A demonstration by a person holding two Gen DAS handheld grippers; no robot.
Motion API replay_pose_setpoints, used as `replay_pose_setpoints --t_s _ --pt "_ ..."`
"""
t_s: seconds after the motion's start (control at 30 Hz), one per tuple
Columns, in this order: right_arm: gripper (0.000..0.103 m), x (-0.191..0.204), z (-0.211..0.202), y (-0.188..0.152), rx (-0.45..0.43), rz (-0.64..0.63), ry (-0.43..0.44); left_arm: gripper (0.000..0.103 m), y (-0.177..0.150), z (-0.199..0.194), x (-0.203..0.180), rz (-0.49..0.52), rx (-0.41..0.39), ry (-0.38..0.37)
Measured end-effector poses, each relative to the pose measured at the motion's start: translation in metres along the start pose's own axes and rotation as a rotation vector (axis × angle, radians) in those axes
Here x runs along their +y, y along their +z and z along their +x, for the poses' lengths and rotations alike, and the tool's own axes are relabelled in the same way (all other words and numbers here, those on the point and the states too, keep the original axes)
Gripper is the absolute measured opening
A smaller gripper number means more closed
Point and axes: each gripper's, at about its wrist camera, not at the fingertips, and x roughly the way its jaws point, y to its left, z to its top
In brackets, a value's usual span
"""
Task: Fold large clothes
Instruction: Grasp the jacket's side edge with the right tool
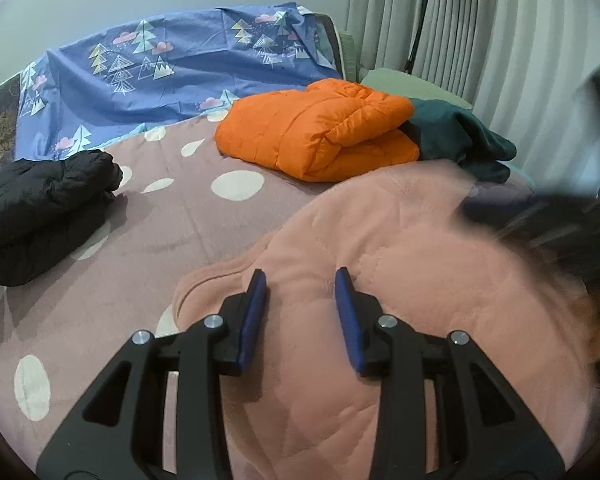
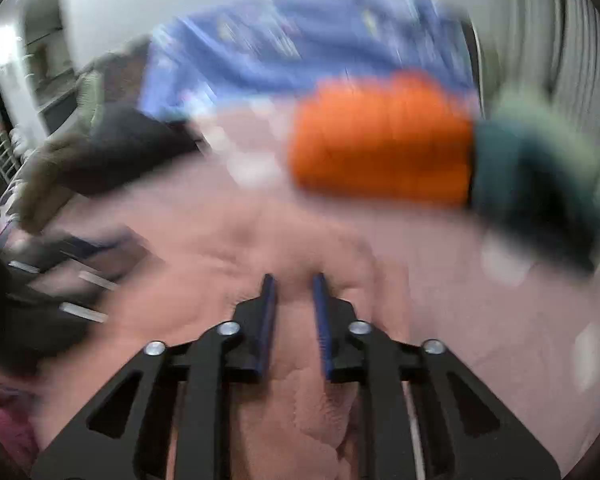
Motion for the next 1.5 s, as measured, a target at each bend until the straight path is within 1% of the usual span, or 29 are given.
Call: replay_pose_setpoints --t_s 0.03,0.07,0.1,0.17,0.3,0.37,0.43,0.53,0.6,0.67,0.73,0.77,0.8,0.9,0.93,1.0,1.03,1.13,1.2,1.23,1.27,1.33,1.37,1.4,1.47,1.5 --pt "0.014 -0.014 0.008 -0.007 -0.008 0.052 0.048 0.038 -0.003 0.005 0.001 0.004 0.000 -0.015" --pt "0.014 -0.030 0.004 -0.008 -0.019 0.132 0.119 0.038 -0.006 0.010 0.002 0.006 -0.012 -0.025" --pt "0.013 -0.036 0.001 -0.009 -0.021 0.166 0.145 0.038 -0.009 0.016 0.003 0.001 -0.024 -0.028" --pt "0.013 -0.032 0.002 -0.011 -0.024 0.142 0.125 0.039 -0.009 0.019 0.009 -0.032 -0.020 -0.060" --pt "0.013 -0.019 0.002 -0.006 -0.019 0.089 0.064 0.040 -0.010 0.022 0.012 -0.044 -0.014 -0.070" --pt "0.013 -0.021 0.004 -0.007 -0.019 0.087 0.062 0.040 -0.010 0.021 0.012 -0.048 -0.013 -0.069" --pt "0.013 -0.018 0.005 -0.004 -0.021 0.085 0.063 0.040 -0.010 0.019 0.011 -0.047 -0.016 -0.057" --pt "0.013 -0.016 0.003 -0.004 -0.036 0.063 0.051 0.040 -0.004 0.008 0.006 -0.049 -0.021 -0.019" --pt "0.013 -0.011 -0.003 -0.005 -0.051 0.034 0.018 0.040 0.000 -0.005 -0.002 -0.043 -0.019 0.022" --pt "0.013 -0.004 -0.009 -0.008 -0.074 0.002 -0.026 0.041 0.002 -0.022 -0.010 -0.033 -0.036 0.033" --pt "0.014 -0.002 -0.010 -0.010 -0.082 -0.007 -0.040 0.051 0.000 -0.040 -0.019 -0.019 -0.051 0.001" --pt "0.014 -0.002 -0.010 -0.010 -0.083 -0.004 -0.037 0.054 -0.004 -0.046 -0.026 0.007 -0.049 -0.020" --pt "0.014 -0.003 -0.009 -0.010 -0.079 0.000 -0.033 0.058 -0.007 -0.046 -0.032 0.034 -0.041 -0.006" --pt "0.014 -0.002 -0.004 -0.009 -0.066 0.003 -0.041 0.059 -0.021 -0.030 -0.046 0.128 -0.037 0.106" --pt "0.014 -0.002 -0.002 -0.009 -0.064 -0.001 -0.044 0.059 -0.022 -0.028 -0.046 0.124 -0.034 0.108" --pt "0.014 -0.004 -0.001 -0.008 -0.060 0.010 -0.036 0.059 -0.019 -0.025 -0.039 0.084 -0.015 0.076" --pt "0.014 -0.005 0.000 -0.008 -0.057 0.016 -0.031 0.059 -0.019 -0.024 -0.037 0.082 -0.012 0.066" --pt "0.014 -0.001 -0.007 -0.008 -0.076 -0.002 -0.045 0.059 -0.018 -0.026 -0.037 0.088 -0.009 0.069" --pt "0.015 0.007 -0.025 -0.012 -0.105 -0.033 -0.080 0.057 -0.016 -0.040 -0.039 0.077 -0.021 0.072" --pt "0.016 0.010 -0.039 -0.015 -0.130 -0.041 -0.089 0.054 -0.016 -0.052 -0.040 0.059 -0.032 0.063" --pt "0.017 0.014 -0.061 -0.024 -0.174 -0.045 -0.082 0.054 -0.016 -0.059 -0.041 0.050 -0.039 0.055" --pt "0.017 0.018 -0.087 -0.037 -0.207 -0.057 -0.035 0.053 -0.021 -0.084 -0.044 0.042 -0.074 -0.027" --pt "0.017 0.020 -0.100 -0.049 -0.216 -0.071 -0.007 0.053 -0.025 -0.091 -0.048 0.051 -0.081 -0.056" --pt "0.018 0.020 -0.104 -0.057 -0.211 -0.077 -0.001 0.055 -0.028 -0.091 -0.053 0.066 -0.072 -0.063" --pt "0.020 0.015 -0.092 -0.074 -0.166 -0.059 -0.027 0.056 -0.039 -0.079 -0.063 0.118 -0.037 -0.048" --pt "0.020 0.011 -0.081 -0.081 -0.149 -0.037 -0.035 0.056 -0.049 -0.067 -0.070 0.167 -0.046 -0.027"
